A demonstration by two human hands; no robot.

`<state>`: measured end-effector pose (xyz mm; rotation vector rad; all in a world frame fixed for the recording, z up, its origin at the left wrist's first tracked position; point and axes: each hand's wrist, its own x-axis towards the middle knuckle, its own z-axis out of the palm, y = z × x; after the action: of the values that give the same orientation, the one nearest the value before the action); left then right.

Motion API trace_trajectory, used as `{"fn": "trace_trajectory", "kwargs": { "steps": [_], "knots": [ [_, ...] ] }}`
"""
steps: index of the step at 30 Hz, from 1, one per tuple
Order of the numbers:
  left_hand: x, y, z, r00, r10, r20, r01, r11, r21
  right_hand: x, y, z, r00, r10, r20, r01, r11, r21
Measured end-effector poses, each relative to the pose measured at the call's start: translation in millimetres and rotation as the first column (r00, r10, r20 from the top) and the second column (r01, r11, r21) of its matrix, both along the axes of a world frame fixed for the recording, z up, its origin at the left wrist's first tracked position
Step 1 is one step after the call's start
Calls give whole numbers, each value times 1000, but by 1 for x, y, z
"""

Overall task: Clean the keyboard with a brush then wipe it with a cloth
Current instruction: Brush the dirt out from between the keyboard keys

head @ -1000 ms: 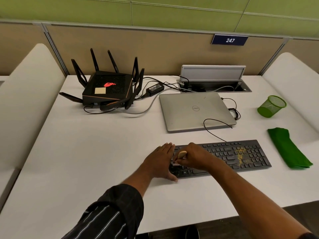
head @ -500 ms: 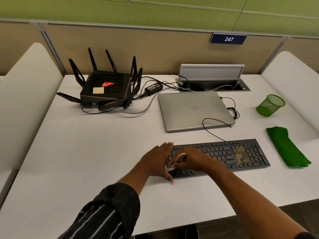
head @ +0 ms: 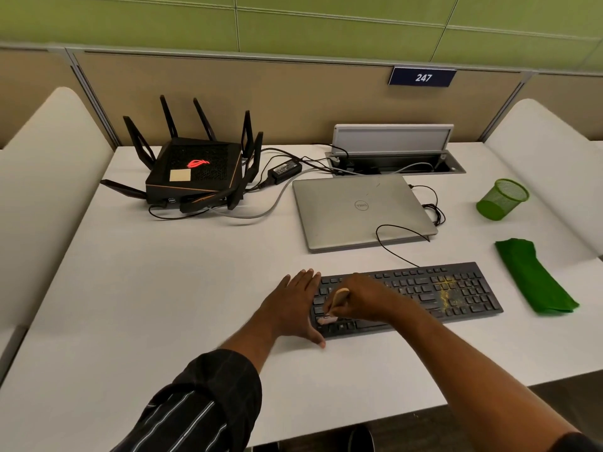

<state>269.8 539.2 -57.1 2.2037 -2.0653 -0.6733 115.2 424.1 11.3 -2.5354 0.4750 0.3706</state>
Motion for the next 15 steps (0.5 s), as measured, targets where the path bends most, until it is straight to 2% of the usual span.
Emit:
{"fn": "trace_trajectory", "kwargs": {
  "steps": [5, 8, 11, 15],
  "knots": [
    [-2, -1, 0, 999, -7, 43, 7, 1000, -1, -3, -15, 8, 991, -49, -121, 32, 990, -139],
    [-3, -3, -3, 998, -8, 66, 8, 1000, 4, -1, -18, 12, 993, -98, -63, 95, 994, -54],
    [-7, -7, -4, 997, -11, 78, 10, 1000, 16, -1, -15, 11, 996, -80, -41, 80, 997, 10],
    [-10, -12, -4, 996, -19, 86, 17, 1000, 20, -11, -20, 10, 993, -63, -100, 58, 997, -57]
  ]
}}
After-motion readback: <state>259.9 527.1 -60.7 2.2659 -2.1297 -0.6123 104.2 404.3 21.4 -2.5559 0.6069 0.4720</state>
